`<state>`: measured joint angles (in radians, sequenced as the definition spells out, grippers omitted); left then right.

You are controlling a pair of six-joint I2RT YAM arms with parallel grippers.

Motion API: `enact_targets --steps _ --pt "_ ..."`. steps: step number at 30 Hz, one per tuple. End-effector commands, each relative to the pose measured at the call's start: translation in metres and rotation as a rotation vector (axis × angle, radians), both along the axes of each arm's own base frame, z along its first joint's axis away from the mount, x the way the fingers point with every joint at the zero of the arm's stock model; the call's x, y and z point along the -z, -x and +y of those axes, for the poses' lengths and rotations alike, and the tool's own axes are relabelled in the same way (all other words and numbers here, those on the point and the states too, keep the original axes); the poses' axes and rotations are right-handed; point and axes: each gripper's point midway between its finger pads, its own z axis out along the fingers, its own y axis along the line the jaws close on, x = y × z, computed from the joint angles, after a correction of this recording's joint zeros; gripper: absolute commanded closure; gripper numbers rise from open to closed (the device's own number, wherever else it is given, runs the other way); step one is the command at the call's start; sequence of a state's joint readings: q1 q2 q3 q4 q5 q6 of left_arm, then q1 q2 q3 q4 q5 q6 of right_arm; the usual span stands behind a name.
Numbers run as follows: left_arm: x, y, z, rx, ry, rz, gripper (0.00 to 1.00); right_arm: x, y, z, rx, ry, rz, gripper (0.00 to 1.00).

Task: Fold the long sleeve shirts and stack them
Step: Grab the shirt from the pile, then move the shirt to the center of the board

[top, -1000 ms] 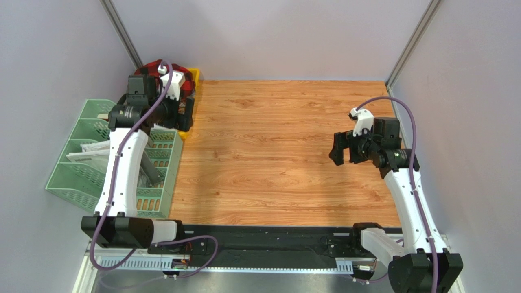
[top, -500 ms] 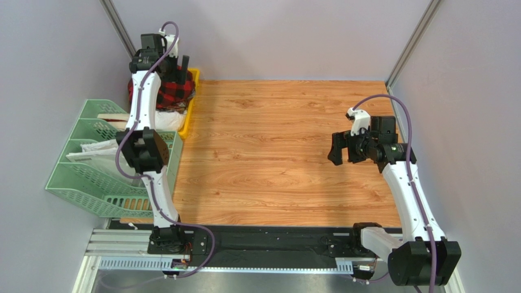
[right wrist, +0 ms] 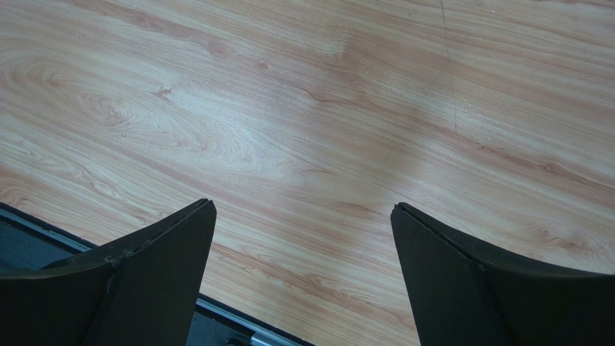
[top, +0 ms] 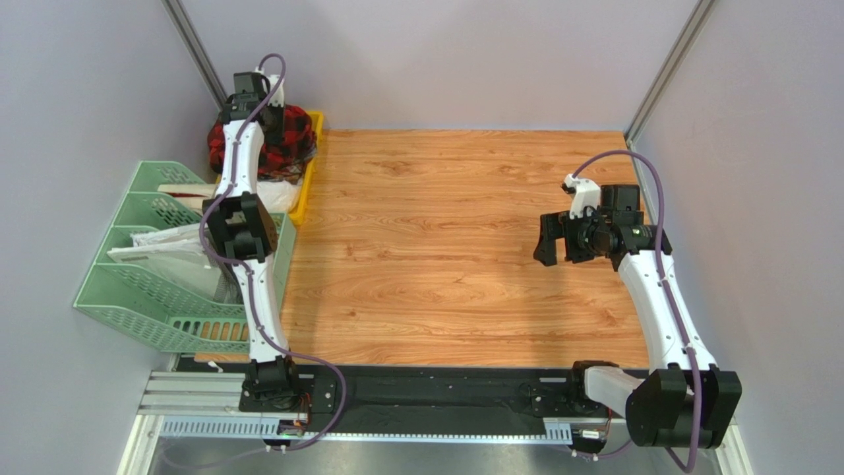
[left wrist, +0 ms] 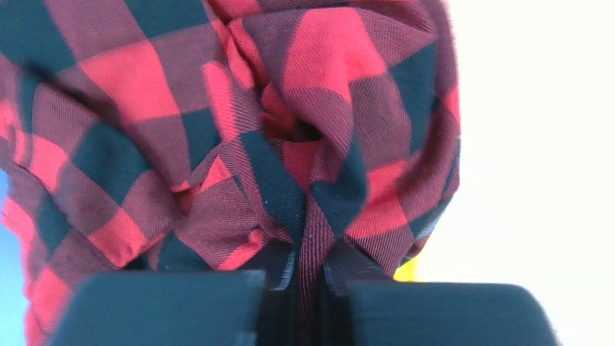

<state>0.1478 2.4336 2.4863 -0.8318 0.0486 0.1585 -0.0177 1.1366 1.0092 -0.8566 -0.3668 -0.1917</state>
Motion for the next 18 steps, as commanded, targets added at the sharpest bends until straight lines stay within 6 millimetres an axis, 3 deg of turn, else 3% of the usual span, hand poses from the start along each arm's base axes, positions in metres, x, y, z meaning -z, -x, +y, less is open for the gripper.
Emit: enact_targets --steps 1,3,4,6,7,8,9,10,11,12,14,15,16,18 --pt "-0.142 0.004 -0.026 0.104 0.085 -0.306 1.0 -0.024 -0.01 0.003 -0.025 -0.011 -0.085 0.03" --pt "-0.18 0.017 -0.044 0.171 0.122 -0.371 1.0 -0.028 -0.01 0.004 -0.027 -0.028 -0.094 0.03" --pt "-0.22 0.032 -0.06 0.222 0.15 -0.444 1.0 -0.031 -0.009 0.005 -0.027 -0.035 -0.1 0.03" --pt "-0.256 0.05 -0.083 0.29 0.158 -0.51 1.0 -0.035 -0.01 0.005 -0.025 -0.048 -0.106 0.03" --pt "-0.289 0.07 -0.097 0.331 0.148 -0.571 1.0 -0.038 -0.011 0.004 -0.022 -0.053 -0.111 0.03" --pt "-0.304 0.081 -0.109 0.368 0.145 -0.599 1.0 -0.04 -0.011 0.005 -0.022 -0.063 -0.114 0.03" --pt "-0.319 0.093 -0.135 0.431 0.149 -0.628 1.0 -0.042 -0.012 0.004 -0.014 -0.07 -0.117 0.03" --pt "-0.346 0.116 -0.15 0.464 0.138 -0.683 1.0 -0.045 -0.013 0.003 -0.015 -0.078 -0.123 0.03" --pt "-0.36 0.128 -0.161 0.499 0.121 -0.715 1.0 -0.046 -0.013 0.004 -0.014 -0.091 -0.12 0.03" --pt "-0.386 0.156 -0.195 0.58 0.123 -0.775 1.0 -0.048 -0.013 0.002 -0.005 -0.095 -0.124 0.03" --pt "-0.414 0.182 -0.222 0.636 0.106 -0.857 1.0 -0.051 -0.013 0.001 0.0 -0.114 -0.126 0.03" --pt "-0.427 0.201 -0.25 0.693 0.129 -0.896 1.0 -0.051 -0.014 -0.002 0.013 -0.121 -0.125 0.03" --pt "-0.452 0.221 -0.255 0.691 0.138 -0.973 1.0 -0.052 -0.014 -0.003 0.017 -0.125 -0.125 0.03" --pt "-0.473 0.25 -0.28 0.744 0.229 -1.028 1.0 -0.054 -0.014 -0.005 0.026 -0.134 -0.13 0.03"
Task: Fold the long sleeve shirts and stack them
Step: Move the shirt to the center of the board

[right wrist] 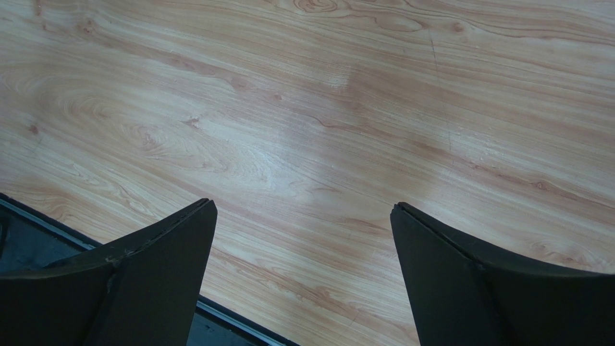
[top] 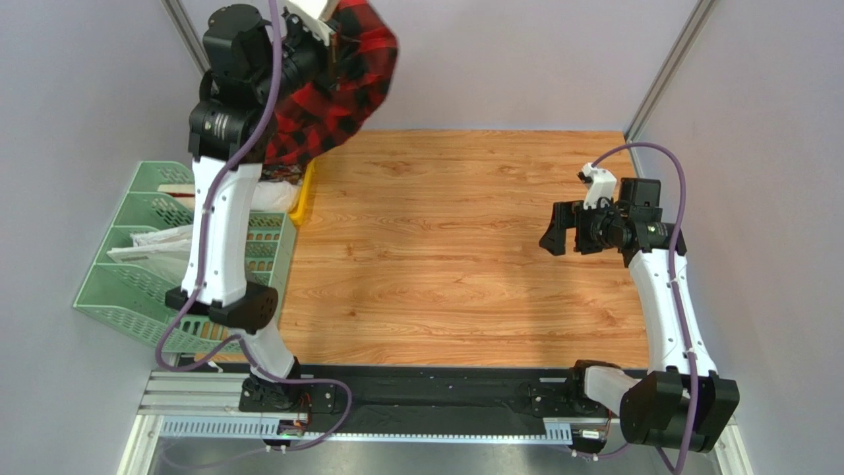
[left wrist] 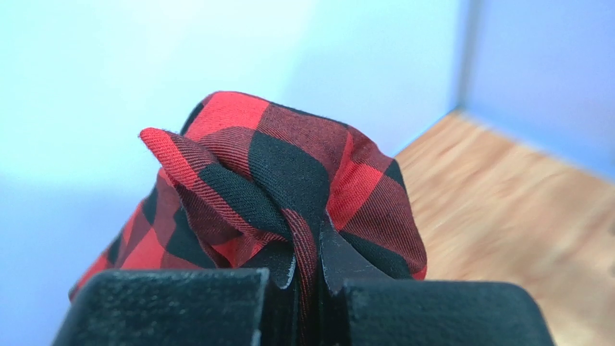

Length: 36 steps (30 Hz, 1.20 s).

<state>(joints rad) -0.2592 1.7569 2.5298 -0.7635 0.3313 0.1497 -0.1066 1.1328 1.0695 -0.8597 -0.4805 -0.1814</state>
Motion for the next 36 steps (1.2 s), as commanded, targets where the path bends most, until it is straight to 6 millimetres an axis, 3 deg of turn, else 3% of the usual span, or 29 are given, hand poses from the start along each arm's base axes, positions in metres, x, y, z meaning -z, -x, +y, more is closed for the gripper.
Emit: enact_targets --steps 1,2,5,6,8,10,11,12,13,14,15,17,18,20,21,22,26,29,32,36 --pt "-0.088 0.07 -0.034 0.133 0.129 -0.249 1.0 -0.025 -0.004 0.001 0.003 -0.044 -0.064 0.03" --pt "-0.09 0.073 -0.04 0.155 0.148 -0.246 1.0 -0.026 -0.005 -0.002 0.012 -0.046 -0.066 0.03" --pt "-0.066 0.07 -0.062 0.227 0.176 -0.145 1.0 -0.03 -0.005 -0.005 0.022 -0.062 -0.071 0.03" --pt "-0.045 0.061 -0.068 0.232 0.179 -0.076 1.0 -0.032 -0.006 -0.01 0.039 -0.067 -0.076 0.03" --pt "-0.021 0.057 -0.078 0.276 0.165 -0.015 1.0 -0.035 -0.005 -0.01 0.038 -0.086 -0.079 0.02" --pt "0.038 0.057 -0.091 0.356 0.067 0.121 0.97 -0.038 -0.006 -0.015 0.049 -0.09 -0.085 0.02" --pt "0.06 0.058 -0.091 0.365 0.028 0.173 0.71 -0.039 -0.005 -0.016 0.046 -0.094 -0.083 0.02" --pt "0.1 0.055 -0.084 0.348 -0.02 0.266 0.55 -0.04 -0.004 -0.019 0.052 -0.092 -0.087 0.02" --pt "0.127 0.054 -0.076 0.328 -0.036 0.339 0.09 -0.041 -0.002 -0.019 0.051 -0.087 -0.089 0.01" --pt "0.146 0.043 -0.05 0.279 -0.017 0.391 0.01 -0.038 0.0 -0.02 0.042 -0.078 -0.083 0.01" --pt "0.18 0.049 -0.042 0.317 0.012 0.458 0.01 -0.037 0.002 -0.021 0.041 -0.071 -0.076 0.0" --pt "0.21 0.039 -0.001 0.24 0.045 0.516 0.01 -0.032 0.008 -0.02 0.009 -0.059 -0.052 0.0" --pt "0.239 0.05 0.007 0.241 0.017 0.583 0.01 -0.03 0.01 -0.019 -0.004 -0.059 -0.04 0.0" --pt "0.266 0.066 0.011 0.316 -0.135 0.55 0.01 -0.021 0.018 -0.013 -0.057 -0.07 -0.007 0.01" --pt "0.291 0.087 0.01 0.355 -0.18 0.596 0.01 -0.016 0.022 -0.01 -0.081 -0.08 0.01 0.02" --pt "0.305 0.096 0.01 0.374 -0.23 0.609 0.01 -0.012 0.025 -0.006 -0.106 -0.093 0.028 0.03" --pt "0.373 0.123 0.002 0.424 -0.425 0.702 0.01 0.03 0.044 0.02 -0.246 -0.058 0.166 0.09" --pt "0.399 0.123 0.0 0.425 -0.411 0.804 0.01 0.051 0.052 0.037 -0.333 -0.007 0.237 0.15" --pt "0.41 0.123 -0.004 0.419 -0.365 0.88 0.01 0.064 0.061 0.061 -0.45 0.005 0.292 0.17" --pt "0.403 0.118 -0.009 0.407 -0.277 0.902 0.01 0.097 0.079 0.072 -0.599 0.18 0.353 0.17"
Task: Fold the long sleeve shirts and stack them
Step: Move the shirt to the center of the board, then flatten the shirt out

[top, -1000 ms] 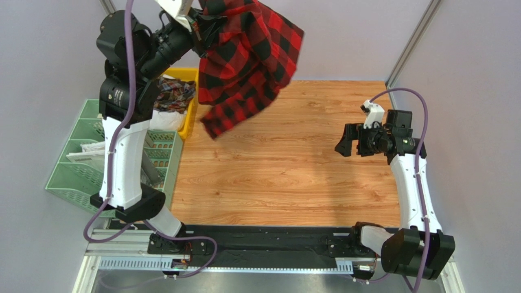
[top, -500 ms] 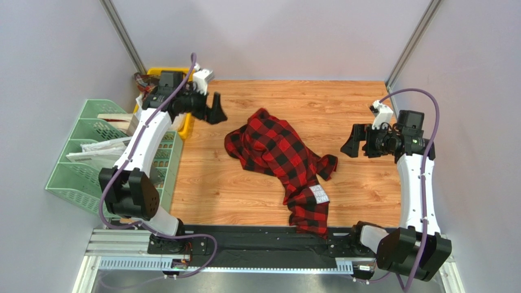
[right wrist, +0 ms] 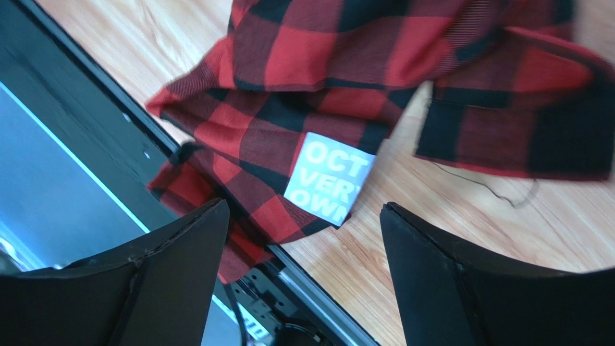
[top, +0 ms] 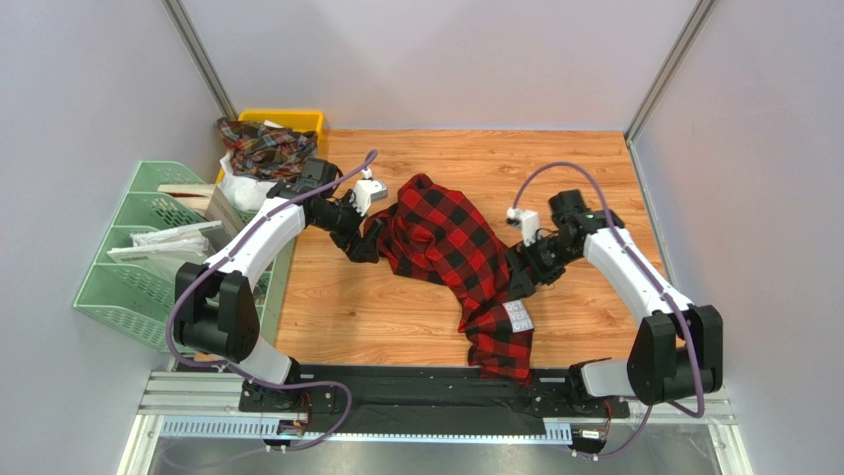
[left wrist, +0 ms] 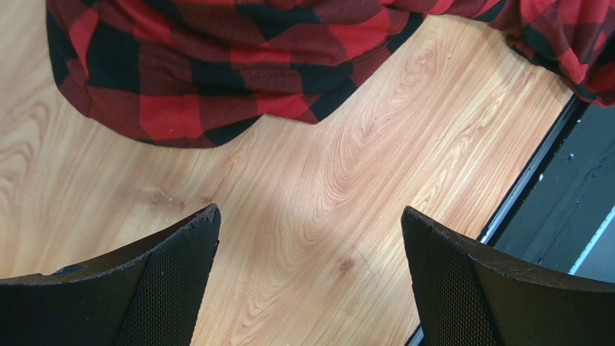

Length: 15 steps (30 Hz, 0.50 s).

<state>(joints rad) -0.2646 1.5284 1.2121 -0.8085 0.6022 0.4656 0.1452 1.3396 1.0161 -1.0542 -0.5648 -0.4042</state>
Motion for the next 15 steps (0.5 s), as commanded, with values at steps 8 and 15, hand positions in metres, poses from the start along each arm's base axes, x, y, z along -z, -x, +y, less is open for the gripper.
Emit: enact_targets --steps 8,15 --pt "-0.024 -0.028 0.019 -0.169 0.191 0.063 0.01 0.078 0.034 0.037 -0.477 0.391 -0.114 0.15" --pt "-0.017 -0.029 0.036 -0.213 0.14 0.04 0.01 0.097 0.013 0.054 -0.487 0.51 -0.215 0.87"
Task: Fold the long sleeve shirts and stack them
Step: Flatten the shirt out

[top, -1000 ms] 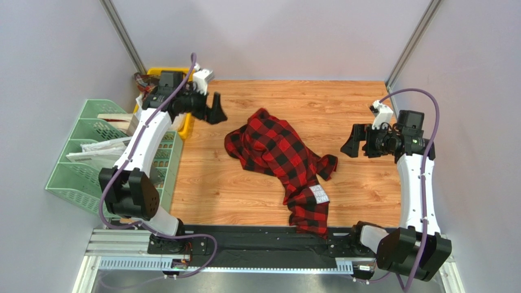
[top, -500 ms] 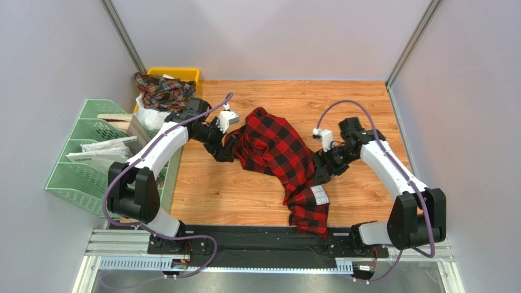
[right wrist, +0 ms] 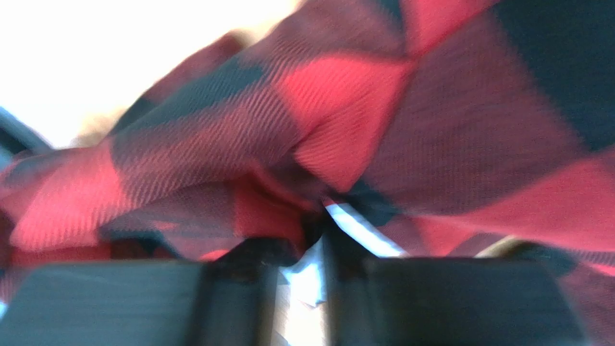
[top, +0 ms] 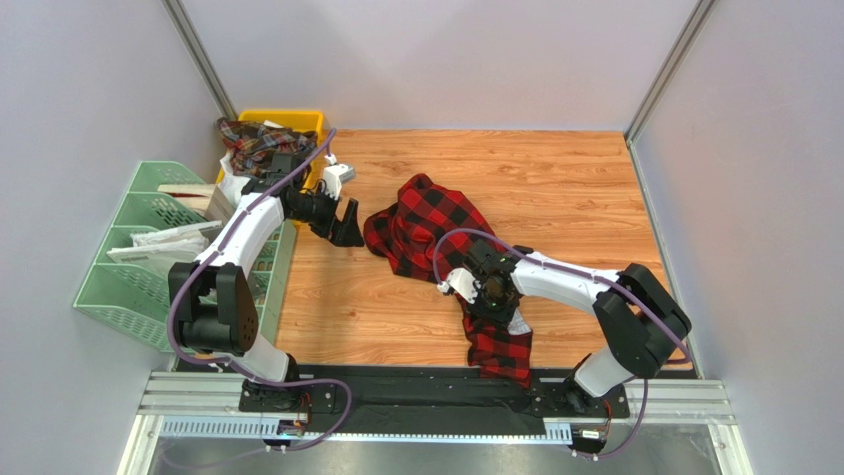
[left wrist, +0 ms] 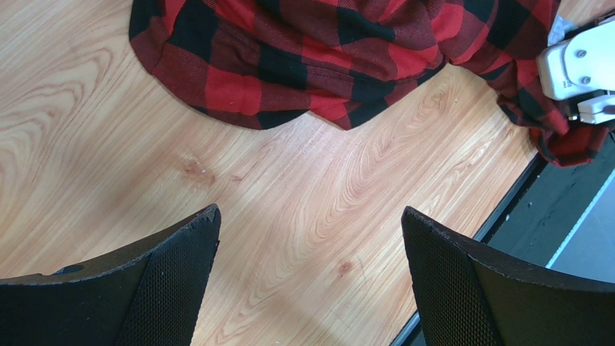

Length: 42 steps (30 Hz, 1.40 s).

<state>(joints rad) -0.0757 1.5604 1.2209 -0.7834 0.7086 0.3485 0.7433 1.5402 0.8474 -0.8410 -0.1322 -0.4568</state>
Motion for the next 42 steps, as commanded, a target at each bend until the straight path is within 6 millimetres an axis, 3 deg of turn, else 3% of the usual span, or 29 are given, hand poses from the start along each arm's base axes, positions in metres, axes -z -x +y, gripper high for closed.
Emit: enact_targets --steps 1,4,6,7,8,9,10,12,14,15,16,18,19,22,26,30,34,39,41,42 --pt "-0.01 -0.003 -0.002 0.009 0.001 -0.058 0.02 -0.013 -0.044 0.012 0.054 0.004 -0.176 1.0" --pt "-0.007 -0.004 0.004 0.007 -0.031 -0.063 0.03 -0.088 -0.068 0.032 0.139 -0.226 -0.289 1.0" --pt "-0.01 -0.003 0.004 0.016 -0.036 -0.069 0.03 -0.172 -0.086 0.046 0.206 -0.47 -0.415 1.0" --pt "-0.012 -0.003 0.005 0.017 -0.039 -0.075 0.04 -0.2 -0.103 0.033 0.276 -0.529 -0.475 1.0" --pt "-0.013 -0.003 0.004 0.023 -0.037 -0.083 0.04 -0.247 -0.117 0.031 0.301 -0.616 -0.563 1.0" --pt "-0.014 -0.005 0.004 0.029 -0.039 -0.095 0.04 -0.278 -0.12 0.025 0.326 -0.686 -0.616 1.0" --pt "-0.014 -0.008 0.004 0.029 -0.042 -0.109 0.04 -0.296 -0.132 0.008 0.379 -0.701 -0.669 1.0" --pt "-0.015 -0.013 0.004 0.026 -0.043 -0.125 0.04 -0.347 -0.145 -0.003 0.411 -0.763 -0.768 1.0" --pt "-0.013 -0.02 0.003 0.024 -0.042 -0.138 0.04 -0.374 -0.16 -0.02 0.48 -0.789 -0.825 1.0" --pt "-0.012 -0.021 0.001 0.031 -0.04 -0.138 0.04 -0.405 -0.163 -0.024 0.491 -0.826 -0.89 1.0" --pt "-0.008 -0.026 0.001 0.026 -0.056 -0.134 0.04 -0.411 -0.174 -0.028 0.528 -0.836 -0.891 1.0" --pt "-0.003 -0.029 -0.005 0.043 -0.073 -0.127 0.04 -0.432 -0.178 -0.032 0.541 -0.839 -0.929 1.0" --pt "0.0 -0.033 -0.007 0.045 -0.08 -0.121 0.04 -0.453 -0.179 -0.033 0.54 -0.86 -0.966 1.0" --pt "0.002 -0.033 -0.025 0.071 -0.045 -0.1 0.04 -0.478 -0.18 -0.038 0.544 -0.882 -1.031 1.0" --pt "0.004 -0.028 -0.055 0.101 -0.008 -0.092 0.02 -0.479 -0.183 -0.041 0.573 -0.89 -1.044 1.0" --pt "0.009 -0.015 -0.099 0.157 0.016 -0.11 0.01 -0.483 -0.182 -0.042 0.582 -0.898 -1.057 1.0" --pt "0.013 -0.03 -0.132 0.139 0.015 -0.15 0.01 -0.488 -0.179 -0.041 0.566 -0.91 -1.061 1.0" --pt "-0.02 -0.063 -0.161 0.139 0.114 -0.27 0.01 -0.492 -0.178 -0.047 0.571 -0.884 -1.096 1.0" --pt "-0.014 -0.053 -0.172 0.185 0.118 -0.273 0.01 -0.496 -0.177 -0.049 0.577 -0.887 -1.109 1.0" --pt "-0.001 -0.046 -0.174 0.211 0.094 -0.268 0.01 -0.496 -0.177 -0.049 0.58 -0.891 -1.108 1.0"
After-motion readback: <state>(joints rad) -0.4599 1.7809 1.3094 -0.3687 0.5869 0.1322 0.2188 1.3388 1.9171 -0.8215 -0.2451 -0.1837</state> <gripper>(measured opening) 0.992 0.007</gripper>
